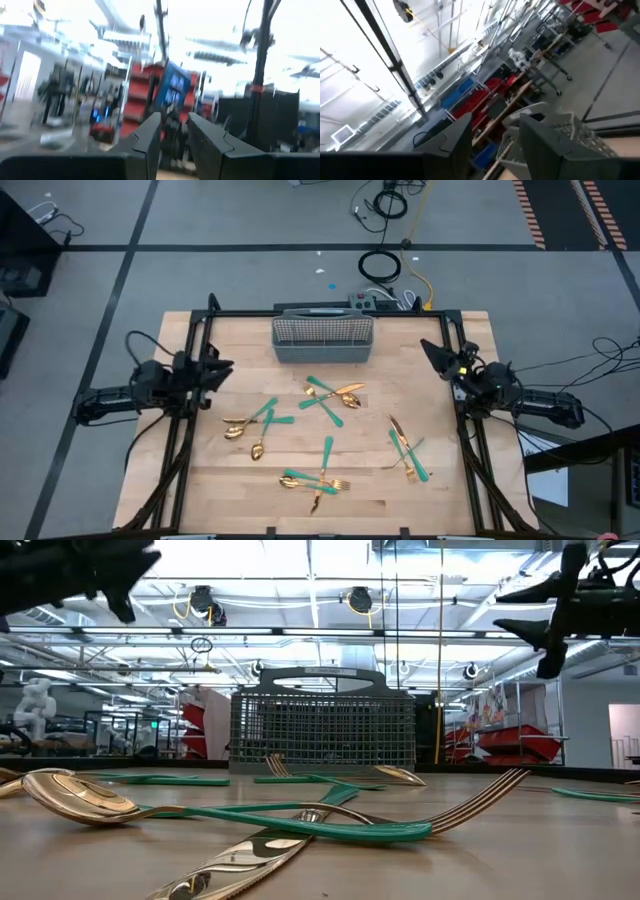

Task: Sort silverware
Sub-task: Adjust the gray silverware organizer

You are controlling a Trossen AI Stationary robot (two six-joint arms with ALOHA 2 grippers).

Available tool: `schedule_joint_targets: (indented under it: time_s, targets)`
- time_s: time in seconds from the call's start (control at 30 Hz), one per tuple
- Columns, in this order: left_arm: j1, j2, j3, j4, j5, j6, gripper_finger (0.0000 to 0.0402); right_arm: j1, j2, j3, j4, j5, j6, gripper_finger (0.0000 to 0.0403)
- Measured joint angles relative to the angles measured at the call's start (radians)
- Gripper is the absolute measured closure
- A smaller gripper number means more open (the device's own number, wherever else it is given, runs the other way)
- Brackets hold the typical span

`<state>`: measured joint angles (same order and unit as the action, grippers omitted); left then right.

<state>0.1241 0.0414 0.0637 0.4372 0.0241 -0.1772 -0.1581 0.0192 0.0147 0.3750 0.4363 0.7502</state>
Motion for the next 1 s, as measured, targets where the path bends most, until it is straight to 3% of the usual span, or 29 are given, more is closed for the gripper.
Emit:
schedule_joint_targets:
  time_s: [0.2, 0.33, 0.47, 0.57, 0.63, 0.73, 0.83, 1.0]
  targets:
    - [0.0, 0.0, 0.001, 0.216, -0.128, -0.001, 0.03, 0.003, 0.008, 0.03, 0.151, -0.243, -0.01, 0.0252]
    - [0.0, 0.002, 0.002, 0.384, -0.16, 0.018, 0.03, 0.02, 0.081, 0.198, 0.089, -0.286, -0.169, 0.0252]
    - [0.0, 0.002, 0.003, 0.569, -0.265, 0.134, 0.03, 0.031, 0.253, 0.49, -0.175, -0.308, -0.381, 0.0252]
    - [0.0, 0.002, 0.003, 0.587, -0.309, 0.046, 0.03, 0.045, 0.436, 0.771, -0.609, -0.313, -0.419, 0.0252]
    - [0.0, 0.002, 0.007, 0.513, -0.314, -0.031, 0.03, 0.056, 0.592, 0.939, -0.925, -0.311, -0.402, 0.0252]
    - [0.0, 0.003, 0.052, 0.282, -0.338, -0.134, 0.03, 0.072, 0.83, 1.133, -1.205, -0.316, -0.395, 0.0247]
    - [0.0, 0.003, 0.147, -0.01, -0.409, -0.188, 0.03, 0.078, 1.057, 1.265, -1.303, -0.367, -0.428, 0.0231]
    - [0.0, 0.003, 0.311, -0.389, -0.496, -0.203, 0.03, 0.06, 1.366, 1.378, -1.292, -0.441, -0.494, 0.0193]
